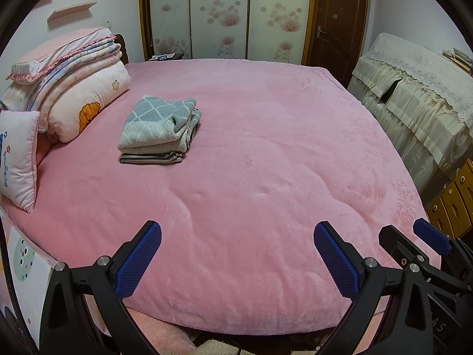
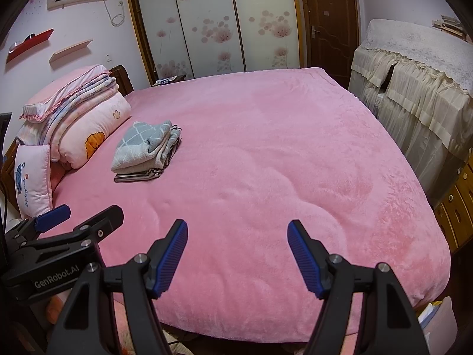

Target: Fold small clothes

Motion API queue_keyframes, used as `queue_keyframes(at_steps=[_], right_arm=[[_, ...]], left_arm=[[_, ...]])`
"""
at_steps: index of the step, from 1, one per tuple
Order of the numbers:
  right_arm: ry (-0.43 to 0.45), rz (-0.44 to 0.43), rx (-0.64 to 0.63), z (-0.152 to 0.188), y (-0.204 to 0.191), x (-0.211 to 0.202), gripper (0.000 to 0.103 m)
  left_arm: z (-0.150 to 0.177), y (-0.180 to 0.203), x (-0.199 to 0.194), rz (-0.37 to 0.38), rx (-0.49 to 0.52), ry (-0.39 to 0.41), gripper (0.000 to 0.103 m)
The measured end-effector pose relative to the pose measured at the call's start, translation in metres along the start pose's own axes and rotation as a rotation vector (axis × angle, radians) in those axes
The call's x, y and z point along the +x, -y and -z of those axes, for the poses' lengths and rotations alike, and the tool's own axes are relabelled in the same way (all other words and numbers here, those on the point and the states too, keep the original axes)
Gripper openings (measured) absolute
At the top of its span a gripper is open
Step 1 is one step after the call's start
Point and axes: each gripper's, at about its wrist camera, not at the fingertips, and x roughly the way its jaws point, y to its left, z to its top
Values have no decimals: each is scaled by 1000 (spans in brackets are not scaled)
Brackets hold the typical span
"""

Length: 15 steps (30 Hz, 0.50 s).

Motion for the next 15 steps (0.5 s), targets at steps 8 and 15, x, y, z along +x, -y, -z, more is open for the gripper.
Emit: queue_keyframes(at_steps=[8,15], right_arm=[[0,1,-1,0,0,0,71],[-4,0,0,-1,-1,0,71]], left_arm=[[2,0,1,-6,2,-5,102],[2,1,2,-11,4,-11,102]])
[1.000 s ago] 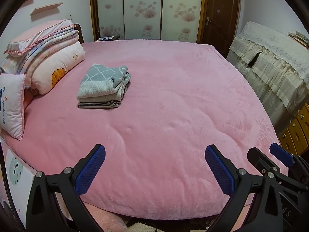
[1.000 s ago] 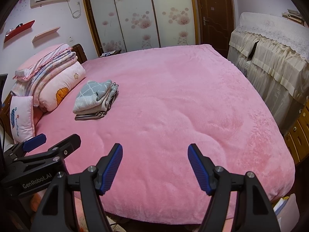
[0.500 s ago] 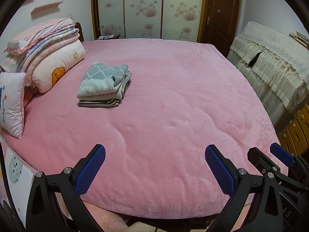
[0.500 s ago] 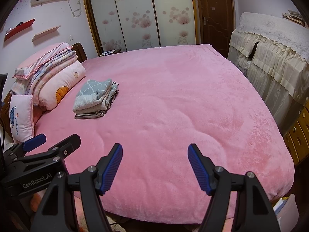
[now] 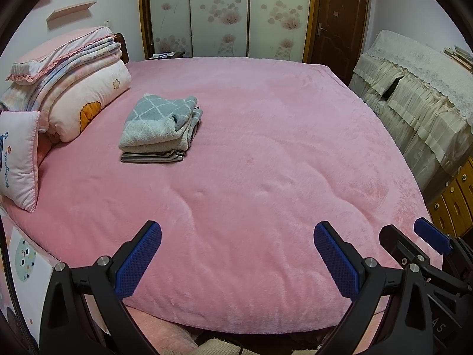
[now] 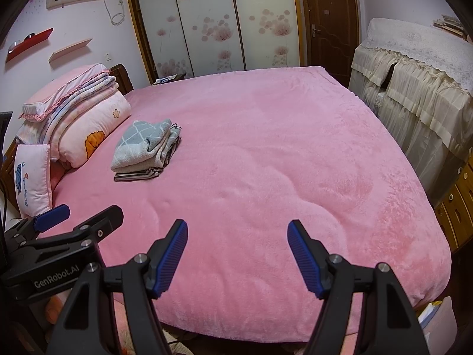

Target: Fold small clothes

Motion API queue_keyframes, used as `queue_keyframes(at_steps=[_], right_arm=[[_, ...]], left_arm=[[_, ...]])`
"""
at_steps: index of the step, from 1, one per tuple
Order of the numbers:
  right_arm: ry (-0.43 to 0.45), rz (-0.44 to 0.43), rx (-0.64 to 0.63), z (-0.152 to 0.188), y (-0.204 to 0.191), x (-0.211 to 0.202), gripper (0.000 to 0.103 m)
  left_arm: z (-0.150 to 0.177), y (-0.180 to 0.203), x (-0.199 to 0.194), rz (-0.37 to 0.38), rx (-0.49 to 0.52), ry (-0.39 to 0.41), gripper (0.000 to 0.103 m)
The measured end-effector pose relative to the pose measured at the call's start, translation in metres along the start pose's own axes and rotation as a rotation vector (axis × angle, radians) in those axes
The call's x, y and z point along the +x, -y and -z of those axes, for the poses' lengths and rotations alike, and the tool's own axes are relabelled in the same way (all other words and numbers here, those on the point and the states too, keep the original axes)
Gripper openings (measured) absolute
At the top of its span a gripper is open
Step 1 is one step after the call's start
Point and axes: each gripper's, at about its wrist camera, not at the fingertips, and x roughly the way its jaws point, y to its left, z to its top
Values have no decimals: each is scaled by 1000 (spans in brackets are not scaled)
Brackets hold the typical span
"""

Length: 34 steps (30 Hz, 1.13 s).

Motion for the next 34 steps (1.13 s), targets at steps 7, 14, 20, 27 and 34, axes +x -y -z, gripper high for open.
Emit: queue_keyframes(at_steps=[7,14,20,27,34], right_arm=[[-3,0,1,2,0,0,71],[-7,-1,2,5,-1,-1,71],[-7,1,1,3,-1,0,71],[-12,0,6,8,0,-1,71],[-18,3,8,12,5,3,71]], left_arm=[[0,-2,2,0,-1,-7,102],[1,-2,3,-2,3,-6,102],[2,0,3,-7,8,0,101],[3,2,4,-11,13,0,101],[4,2,4,-13,17,-7,100]])
